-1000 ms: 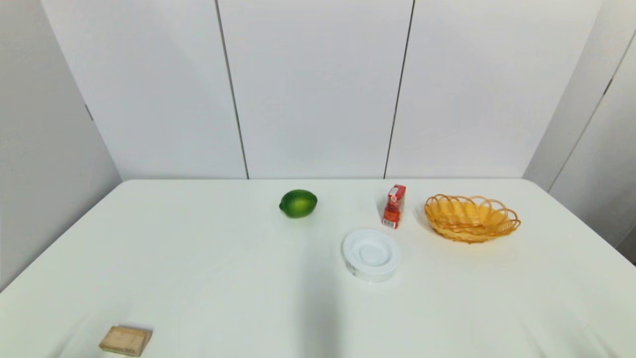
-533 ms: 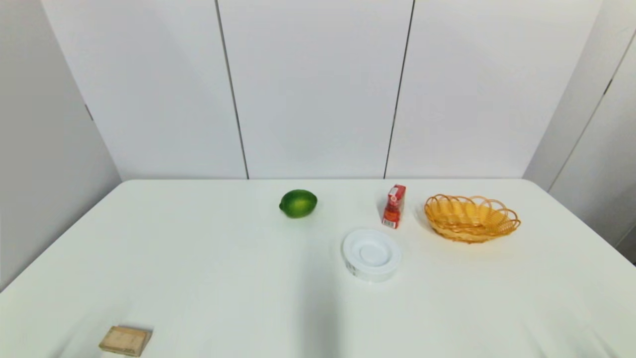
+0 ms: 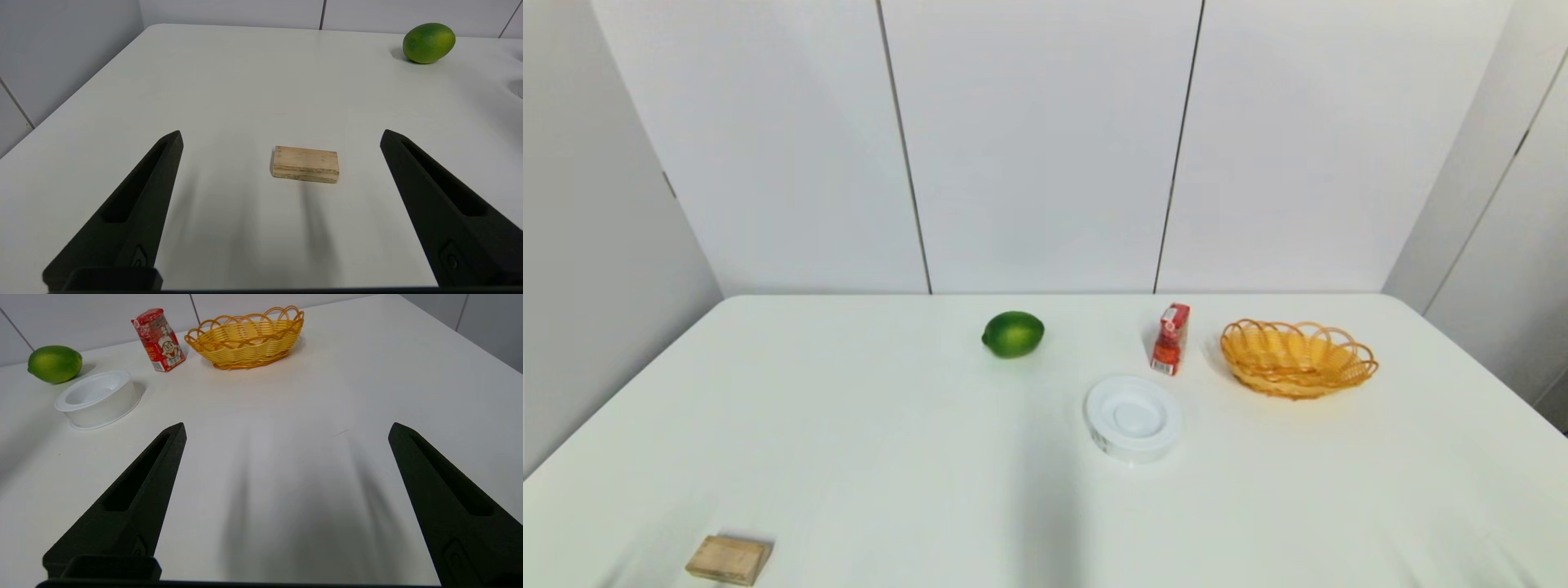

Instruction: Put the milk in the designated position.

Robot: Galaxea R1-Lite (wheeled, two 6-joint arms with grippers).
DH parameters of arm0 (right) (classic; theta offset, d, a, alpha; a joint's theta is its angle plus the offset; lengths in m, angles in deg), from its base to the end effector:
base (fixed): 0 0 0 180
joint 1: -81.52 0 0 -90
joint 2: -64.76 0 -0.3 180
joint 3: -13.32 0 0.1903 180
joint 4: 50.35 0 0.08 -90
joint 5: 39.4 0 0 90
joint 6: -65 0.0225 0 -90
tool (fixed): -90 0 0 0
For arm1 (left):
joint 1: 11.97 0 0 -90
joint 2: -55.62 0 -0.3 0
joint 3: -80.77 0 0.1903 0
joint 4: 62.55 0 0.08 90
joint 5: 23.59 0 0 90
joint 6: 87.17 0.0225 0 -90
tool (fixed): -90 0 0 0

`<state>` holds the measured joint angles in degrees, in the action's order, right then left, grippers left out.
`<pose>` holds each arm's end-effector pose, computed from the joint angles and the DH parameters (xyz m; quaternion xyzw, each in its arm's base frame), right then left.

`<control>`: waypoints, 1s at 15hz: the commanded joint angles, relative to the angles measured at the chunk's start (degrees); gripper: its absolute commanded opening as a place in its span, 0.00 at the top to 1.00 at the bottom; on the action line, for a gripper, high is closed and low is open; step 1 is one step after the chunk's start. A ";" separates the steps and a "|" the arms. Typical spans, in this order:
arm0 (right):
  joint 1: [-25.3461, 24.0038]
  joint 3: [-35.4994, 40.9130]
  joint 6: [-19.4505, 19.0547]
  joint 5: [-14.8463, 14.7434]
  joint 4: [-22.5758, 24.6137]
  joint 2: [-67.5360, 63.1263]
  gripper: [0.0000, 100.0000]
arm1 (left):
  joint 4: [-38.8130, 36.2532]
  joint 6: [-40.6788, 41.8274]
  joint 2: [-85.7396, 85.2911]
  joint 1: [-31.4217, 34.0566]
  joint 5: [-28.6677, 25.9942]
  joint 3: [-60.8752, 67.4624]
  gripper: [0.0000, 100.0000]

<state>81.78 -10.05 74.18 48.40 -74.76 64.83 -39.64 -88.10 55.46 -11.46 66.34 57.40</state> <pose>-0.0229 -0.0008 0.0736 0.0799 0.0067 -0.0221 0.9965 -0.0230 -0.0002 0.0762 -0.0081 -0.0054 0.0038 0.9999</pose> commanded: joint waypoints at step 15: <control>0.00 0.00 0.05 0.00 -0.02 -0.07 0.00 | -0.06 0.05 0.07 0.02 -0.01 0.00 0.00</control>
<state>81.78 -10.05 74.17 48.40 -74.77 64.83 -39.69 -88.02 55.49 -11.46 66.32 57.40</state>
